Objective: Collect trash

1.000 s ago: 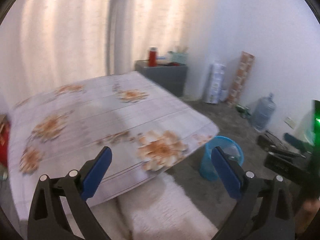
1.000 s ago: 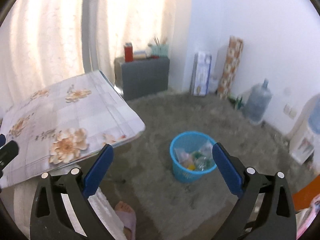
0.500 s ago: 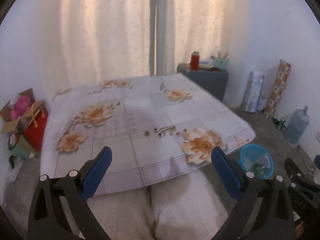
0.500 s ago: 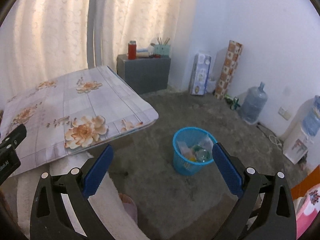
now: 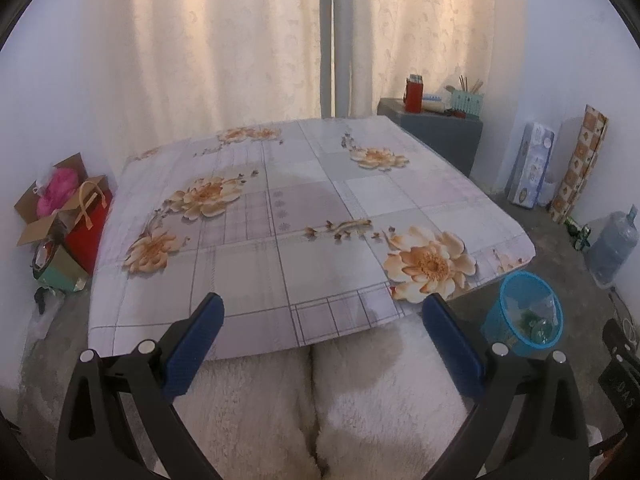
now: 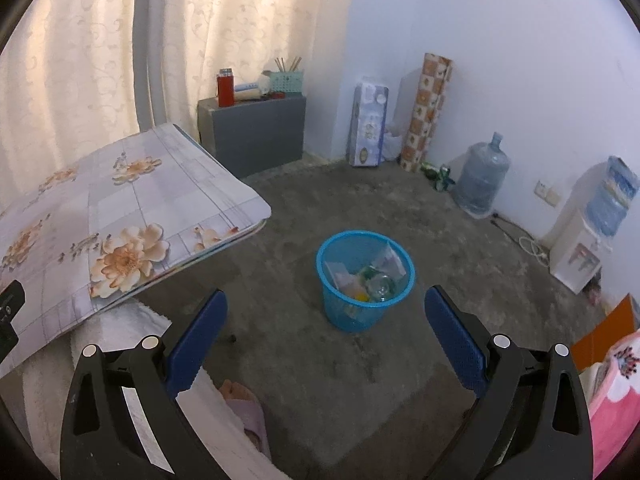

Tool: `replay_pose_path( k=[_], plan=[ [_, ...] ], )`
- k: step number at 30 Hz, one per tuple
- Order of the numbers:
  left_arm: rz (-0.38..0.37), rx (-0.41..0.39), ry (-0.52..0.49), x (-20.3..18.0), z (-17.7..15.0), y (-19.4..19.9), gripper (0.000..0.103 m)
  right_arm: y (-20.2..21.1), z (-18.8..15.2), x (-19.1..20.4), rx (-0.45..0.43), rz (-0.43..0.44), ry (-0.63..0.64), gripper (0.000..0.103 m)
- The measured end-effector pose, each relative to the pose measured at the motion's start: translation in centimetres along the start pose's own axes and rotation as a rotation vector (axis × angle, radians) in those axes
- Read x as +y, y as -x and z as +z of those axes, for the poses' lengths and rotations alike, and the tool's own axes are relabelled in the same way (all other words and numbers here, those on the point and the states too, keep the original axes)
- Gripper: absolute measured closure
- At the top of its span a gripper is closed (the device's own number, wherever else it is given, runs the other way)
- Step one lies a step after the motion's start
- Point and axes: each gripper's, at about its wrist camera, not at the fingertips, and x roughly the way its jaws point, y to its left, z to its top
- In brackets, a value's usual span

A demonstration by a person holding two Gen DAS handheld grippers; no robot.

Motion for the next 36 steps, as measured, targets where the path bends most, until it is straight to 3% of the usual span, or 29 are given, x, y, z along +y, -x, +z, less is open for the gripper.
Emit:
replay_pose_path(
  k=[8,22,36],
  plan=[
    [-0.015,0.011,-0.02,-0.9,-0.3,0.4,0.006,0.0,-0.4,-0.2,0.003,0.006,-0.007,0.008],
    [-0.113,0.038,-0.052,-1.8,-0.8,0.6,0.006,-0.1,-0.3,-0.4,0.015,0.032,0.011,0.008],
    [-0.107,0.044,-0.058,-2.0,-0.9,0.5,0.006,-0.2,-0.2,-0.9,0.022,0.037,0.003,0.008]
  ],
)
